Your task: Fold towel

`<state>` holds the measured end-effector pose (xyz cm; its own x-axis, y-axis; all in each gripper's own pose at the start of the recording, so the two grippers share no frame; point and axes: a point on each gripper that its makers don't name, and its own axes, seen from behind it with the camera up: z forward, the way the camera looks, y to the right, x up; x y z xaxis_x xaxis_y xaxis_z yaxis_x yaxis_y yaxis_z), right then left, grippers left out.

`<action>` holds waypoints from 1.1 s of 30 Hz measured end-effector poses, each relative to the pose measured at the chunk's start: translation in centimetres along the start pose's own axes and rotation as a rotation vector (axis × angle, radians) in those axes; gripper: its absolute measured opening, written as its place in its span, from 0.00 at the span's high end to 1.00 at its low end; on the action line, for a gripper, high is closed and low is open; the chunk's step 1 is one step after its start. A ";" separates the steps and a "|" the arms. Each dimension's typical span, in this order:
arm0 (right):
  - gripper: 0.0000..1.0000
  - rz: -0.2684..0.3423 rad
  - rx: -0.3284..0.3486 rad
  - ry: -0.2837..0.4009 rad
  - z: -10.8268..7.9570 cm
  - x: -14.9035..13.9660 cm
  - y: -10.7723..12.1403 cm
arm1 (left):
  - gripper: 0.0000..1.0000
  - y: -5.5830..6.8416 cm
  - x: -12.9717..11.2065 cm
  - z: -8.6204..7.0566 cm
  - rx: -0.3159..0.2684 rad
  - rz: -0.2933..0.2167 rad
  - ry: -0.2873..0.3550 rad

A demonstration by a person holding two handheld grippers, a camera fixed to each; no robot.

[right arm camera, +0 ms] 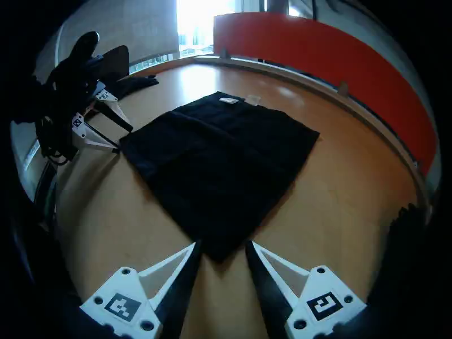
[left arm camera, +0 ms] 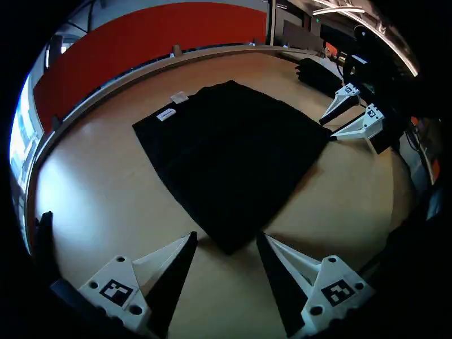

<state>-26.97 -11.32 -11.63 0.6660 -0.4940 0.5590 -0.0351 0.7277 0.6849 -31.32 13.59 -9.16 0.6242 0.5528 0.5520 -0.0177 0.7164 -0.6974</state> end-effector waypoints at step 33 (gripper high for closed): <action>0.81 0.015 0.024 0.012 -1.0 1.6 -1.0 | 0.85 0.6 0.6 -1.2 0.022 -0.097 -0.018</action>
<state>-25.13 -12.38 -11.83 0.6739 -0.4775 0.5638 -0.0627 0.7234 0.6876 -29.99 13.84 -9.80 0.6098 0.4880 0.6245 0.0245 0.7760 -0.6303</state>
